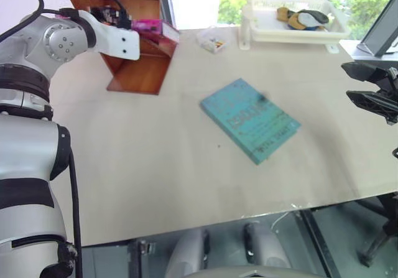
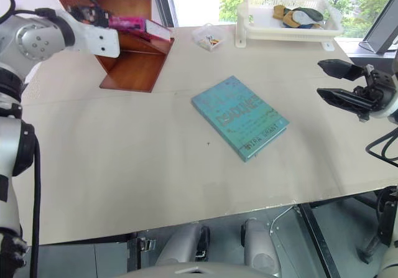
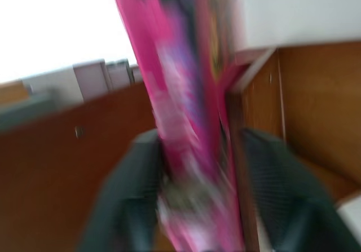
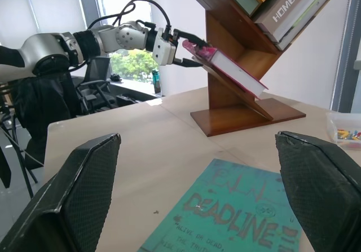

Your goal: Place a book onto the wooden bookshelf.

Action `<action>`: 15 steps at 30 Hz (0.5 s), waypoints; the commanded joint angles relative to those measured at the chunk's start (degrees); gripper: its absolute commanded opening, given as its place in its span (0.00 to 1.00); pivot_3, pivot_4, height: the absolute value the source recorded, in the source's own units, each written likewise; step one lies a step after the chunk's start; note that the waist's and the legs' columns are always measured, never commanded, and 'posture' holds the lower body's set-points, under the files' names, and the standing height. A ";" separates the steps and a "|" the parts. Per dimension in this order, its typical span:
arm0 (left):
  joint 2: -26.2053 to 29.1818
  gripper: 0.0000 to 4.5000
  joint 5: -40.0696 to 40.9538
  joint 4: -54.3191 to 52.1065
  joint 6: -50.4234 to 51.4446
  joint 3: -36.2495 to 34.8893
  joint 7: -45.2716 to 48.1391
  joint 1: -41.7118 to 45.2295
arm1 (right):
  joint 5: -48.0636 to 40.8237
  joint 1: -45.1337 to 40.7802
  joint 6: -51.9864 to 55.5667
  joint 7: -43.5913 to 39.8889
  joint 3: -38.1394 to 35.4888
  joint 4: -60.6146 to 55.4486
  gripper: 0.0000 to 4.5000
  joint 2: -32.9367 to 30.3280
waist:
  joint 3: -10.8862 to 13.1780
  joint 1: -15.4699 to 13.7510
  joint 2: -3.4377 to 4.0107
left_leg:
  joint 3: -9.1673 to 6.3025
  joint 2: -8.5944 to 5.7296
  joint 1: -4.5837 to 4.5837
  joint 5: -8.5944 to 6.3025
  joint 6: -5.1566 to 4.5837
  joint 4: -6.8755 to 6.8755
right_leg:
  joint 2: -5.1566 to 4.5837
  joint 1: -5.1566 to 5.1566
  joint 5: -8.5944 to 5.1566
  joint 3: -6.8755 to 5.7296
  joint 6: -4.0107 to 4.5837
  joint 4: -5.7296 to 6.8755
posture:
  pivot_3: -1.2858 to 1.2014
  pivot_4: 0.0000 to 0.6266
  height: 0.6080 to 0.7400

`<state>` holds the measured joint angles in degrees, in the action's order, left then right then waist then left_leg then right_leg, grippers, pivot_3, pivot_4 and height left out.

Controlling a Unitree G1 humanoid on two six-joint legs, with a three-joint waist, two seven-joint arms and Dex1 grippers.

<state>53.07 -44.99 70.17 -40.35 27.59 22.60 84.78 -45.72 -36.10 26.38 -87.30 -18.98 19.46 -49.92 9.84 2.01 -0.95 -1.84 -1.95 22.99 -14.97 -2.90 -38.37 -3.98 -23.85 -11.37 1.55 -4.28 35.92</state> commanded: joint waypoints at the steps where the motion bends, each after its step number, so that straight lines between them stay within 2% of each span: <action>1: 2.05 0.99 -1.02 -0.40 1.30 0.11 -2.43 2.57 | -0.27 -1.57 -1.32 -1.30 -2.04 0.34 1.00 -0.60 | 0.00 -0.13 -0.01 | 0.00 -0.01 0.04 0.00 0.00 0.00 | -0.02 -0.03 0.00 0.00 0.00 0.00 | 0.52 0.24 1.00; 7: 4.52 0.99 -2.65 -0.78 1.94 0.59 -4.12 3.04 | 0.45 -2.06 -2.10 -2.27 -1.83 1.93 1.00 -0.99 | 0.00 -0.55 0.00 | -0.06 -0.06 0.39 -0.02 -0.04 -0.03 | -0.05 -0.31 0.01 -0.06 -0.01 0.01 | 0.52 0.24 1.00; 9: 6.11 0.99 -2.48 -1.57 1.20 0.09 -4.70 3.32 | 0.59 -2.00 -2.25 -2.51 -1.88 2.16 1.00 -1.15 | -0.01 -0.69 -0.02 | -0.07 -0.07 0.80 0.05 0.09 -0.12 | -0.05 -0.72 0.01 -0.07 -0.01 0.11 | 0.52 0.24 1.00; 12: 9.41 0.99 -1.48 -3.75 -2.43 -1.74 -8.67 4.38 | 1.00 -1.88 -2.78 -2.71 -1.96 2.72 1.00 -1.33 | 0.00 -0.83 -0.03 | -0.03 -0.08 0.87 0.12 0.20 -0.09 | -0.05 -0.82 0.01 -0.07 -0.01 0.07 | 0.52 0.24 1.00; 13: 9.83 0.99 2.83 -3.48 -3.59 -4.76 -6.98 4.06 | 1.16 -1.67 -2.92 -2.85 -1.98 2.81 1.00 -1.43 | 0.00 -0.87 -0.03 | -0.01 -0.08 0.87 0.12 0.20 -0.07 | -0.05 -0.84 0.01 -0.06 -0.01 0.05 | 0.52 0.24 1.00; 15: 10.13 0.99 14.71 -3.16 -5.12 -12.09 3.14 1.16 | 1.25 -0.93 -2.91 -3.17 -2.20 2.73 1.00 -1.74 | 0.00 -1.08 -0.02 | 0.02 -0.07 0.88 0.11 0.19 -0.05 | -0.08 -0.85 0.01 -0.08 -0.01 0.01 | 0.52 0.24 1.00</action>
<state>61.66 -38.58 68.32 -44.27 20.74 20.43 85.96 -43.99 -36.90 24.30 -88.30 -18.99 23.04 -50.02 9.84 0.93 -0.97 -1.78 -2.01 23.87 -14.86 -2.71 -38.42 -4.07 -24.72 -11.36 1.47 -4.28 35.92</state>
